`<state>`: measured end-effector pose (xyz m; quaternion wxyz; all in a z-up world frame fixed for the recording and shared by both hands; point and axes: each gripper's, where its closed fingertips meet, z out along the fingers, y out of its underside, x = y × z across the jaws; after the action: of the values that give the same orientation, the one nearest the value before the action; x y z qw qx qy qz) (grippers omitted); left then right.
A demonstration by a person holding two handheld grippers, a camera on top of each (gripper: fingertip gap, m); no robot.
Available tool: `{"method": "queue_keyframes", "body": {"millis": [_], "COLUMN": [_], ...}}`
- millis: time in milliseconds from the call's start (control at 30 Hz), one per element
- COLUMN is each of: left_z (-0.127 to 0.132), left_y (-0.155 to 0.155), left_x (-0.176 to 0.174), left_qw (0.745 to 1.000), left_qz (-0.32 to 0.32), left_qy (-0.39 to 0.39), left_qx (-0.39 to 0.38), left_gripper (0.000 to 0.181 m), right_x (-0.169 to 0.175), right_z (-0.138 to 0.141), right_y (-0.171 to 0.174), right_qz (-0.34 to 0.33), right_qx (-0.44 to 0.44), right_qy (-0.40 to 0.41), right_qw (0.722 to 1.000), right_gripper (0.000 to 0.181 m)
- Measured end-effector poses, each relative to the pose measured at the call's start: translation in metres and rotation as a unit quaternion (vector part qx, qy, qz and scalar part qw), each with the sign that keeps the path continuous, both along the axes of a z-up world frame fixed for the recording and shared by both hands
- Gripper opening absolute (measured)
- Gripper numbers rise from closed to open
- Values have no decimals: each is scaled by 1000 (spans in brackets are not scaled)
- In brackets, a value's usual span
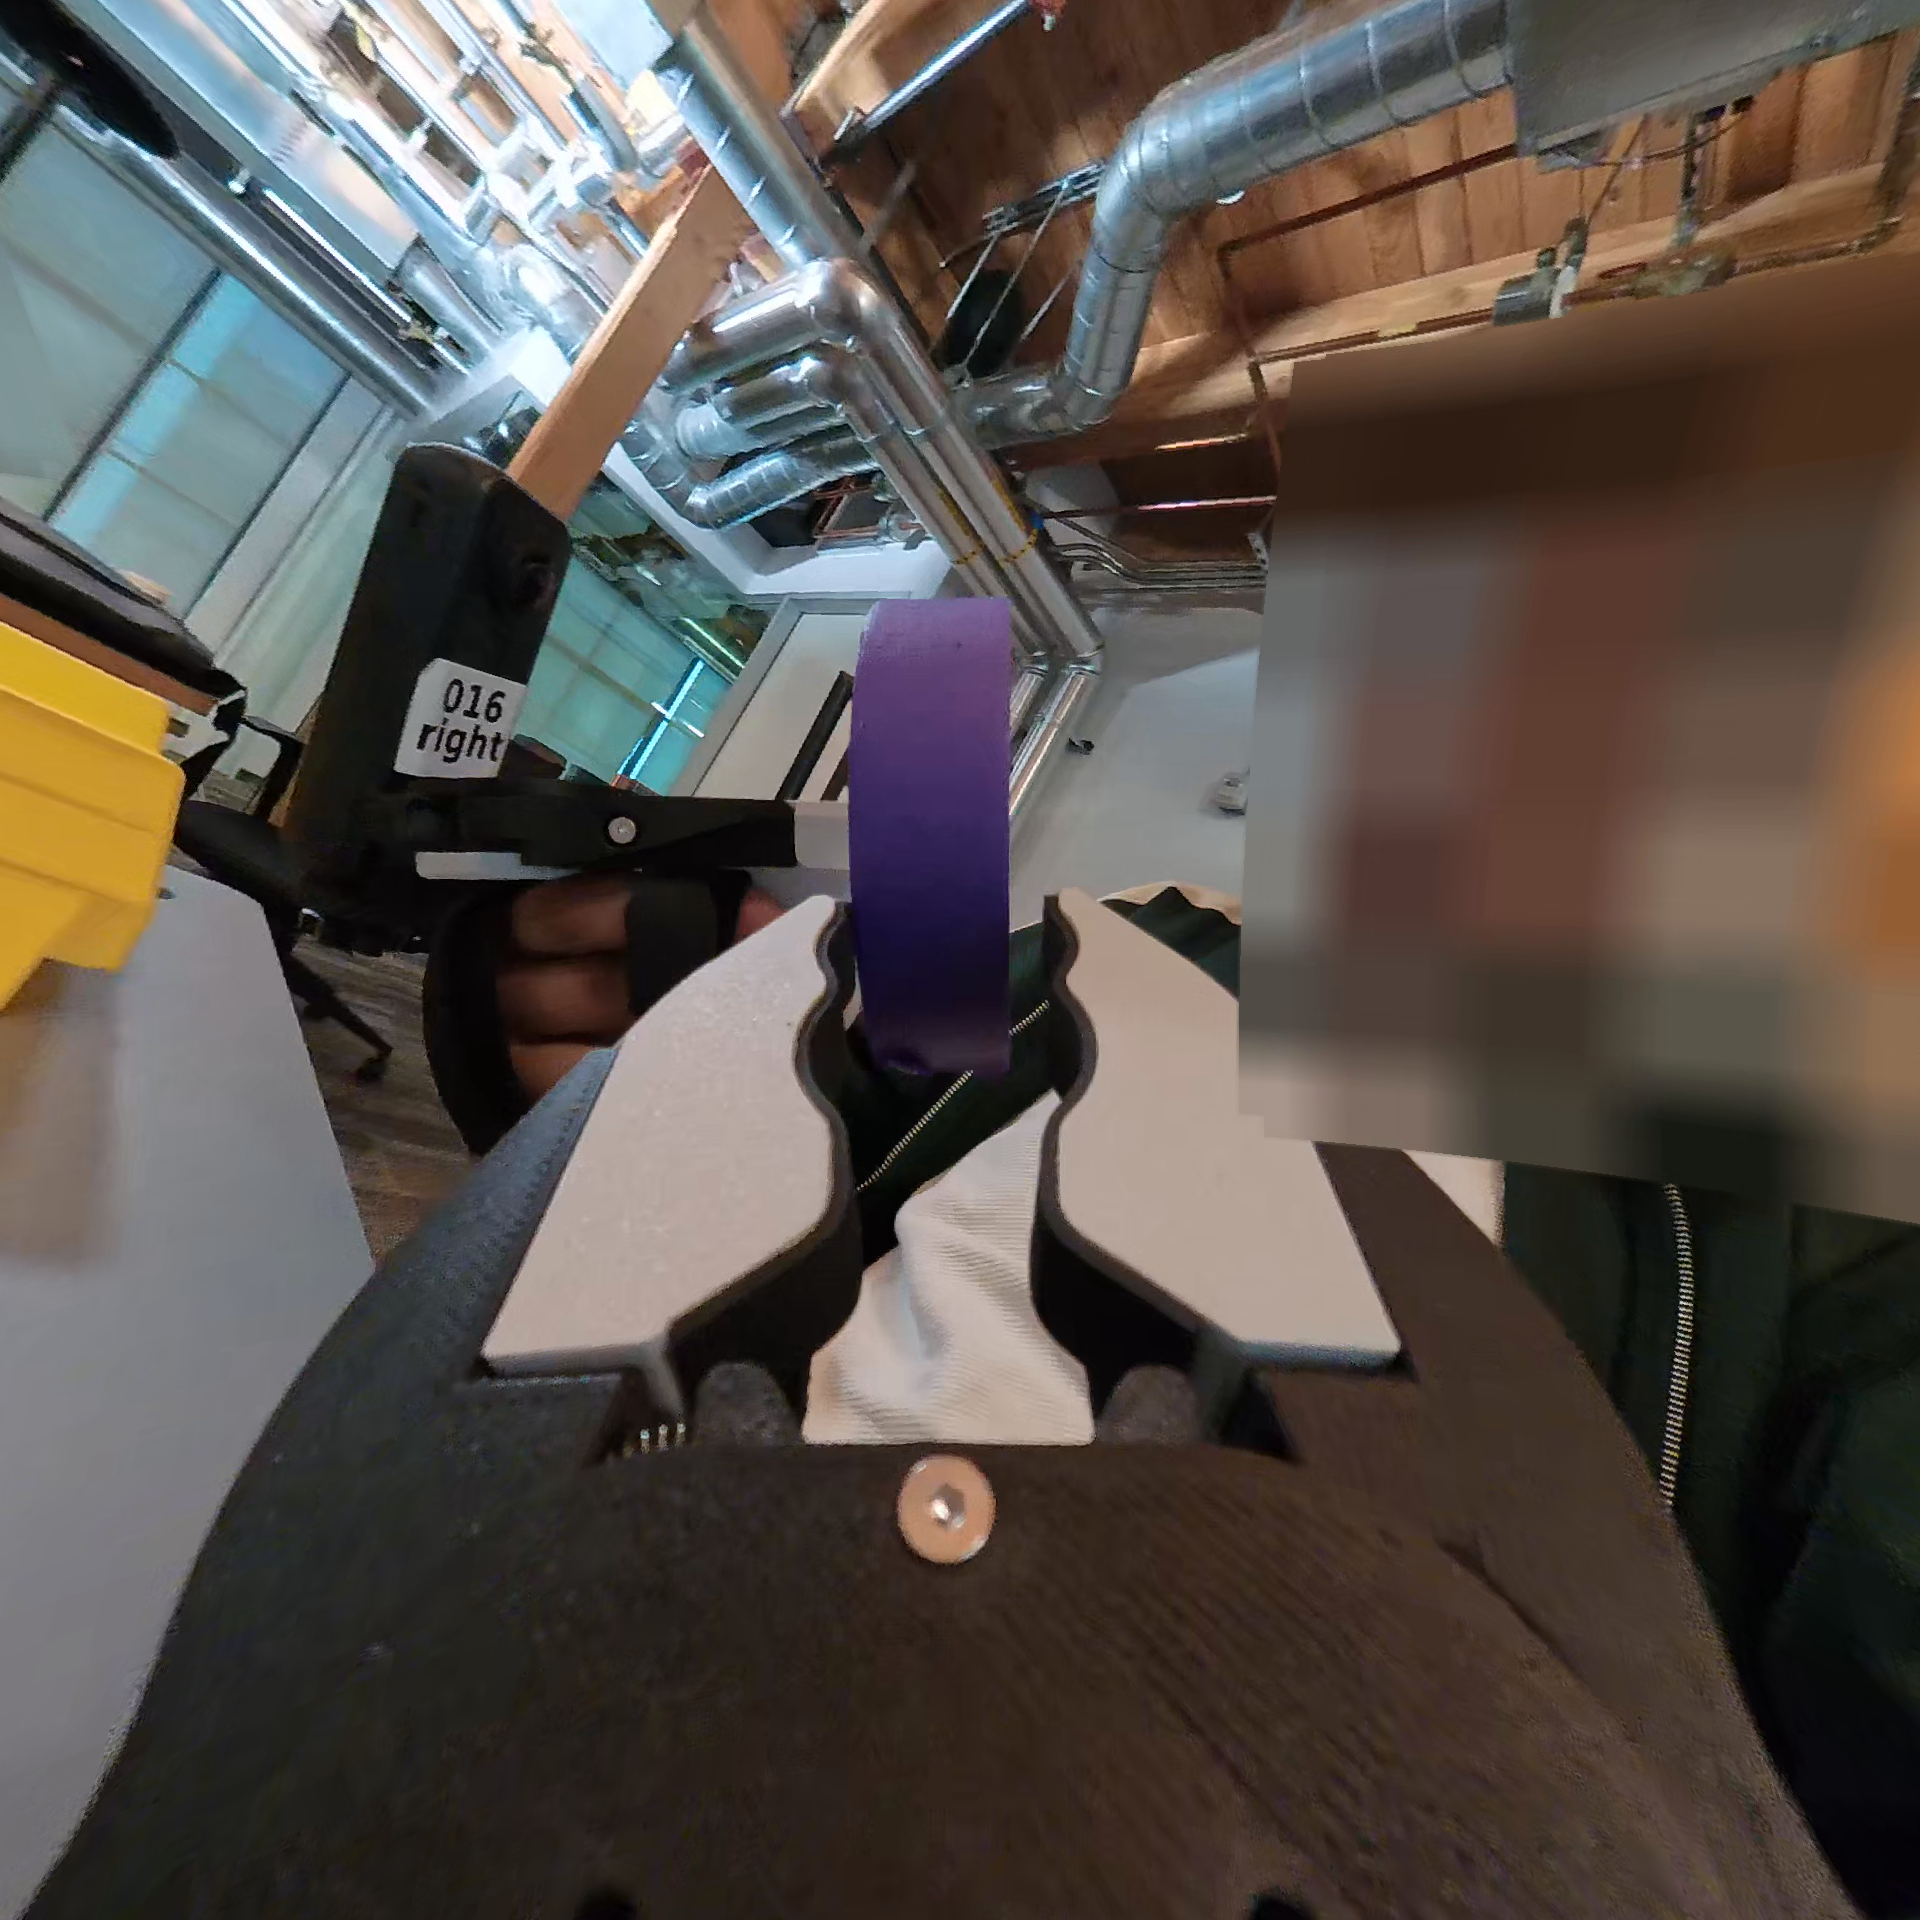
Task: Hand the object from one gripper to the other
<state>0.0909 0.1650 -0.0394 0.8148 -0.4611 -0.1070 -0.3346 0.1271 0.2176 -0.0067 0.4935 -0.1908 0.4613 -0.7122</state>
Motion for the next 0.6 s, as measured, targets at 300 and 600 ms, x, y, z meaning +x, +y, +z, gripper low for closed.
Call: {"method": "queue_keyframes", "body": {"millis": [300, 600], "left_z": [1, 5], "left_y": [1, -6], "left_x": [-1, -6], "left_qw": [1000, 1000], "left_qz": [12, 31], "left_qy": [6, -1], "left_qx": [-1, -2], "left_gripper": [31, 26], "right_x": [3, -11], "right_z": [1, -3], "right_y": [2, -9], "right_qz": [18, -21], "right_qx": [1, 21], "right_qy": [-5, -26], "right_qw": [1000, 999], "right_gripper": [10, 23]}}
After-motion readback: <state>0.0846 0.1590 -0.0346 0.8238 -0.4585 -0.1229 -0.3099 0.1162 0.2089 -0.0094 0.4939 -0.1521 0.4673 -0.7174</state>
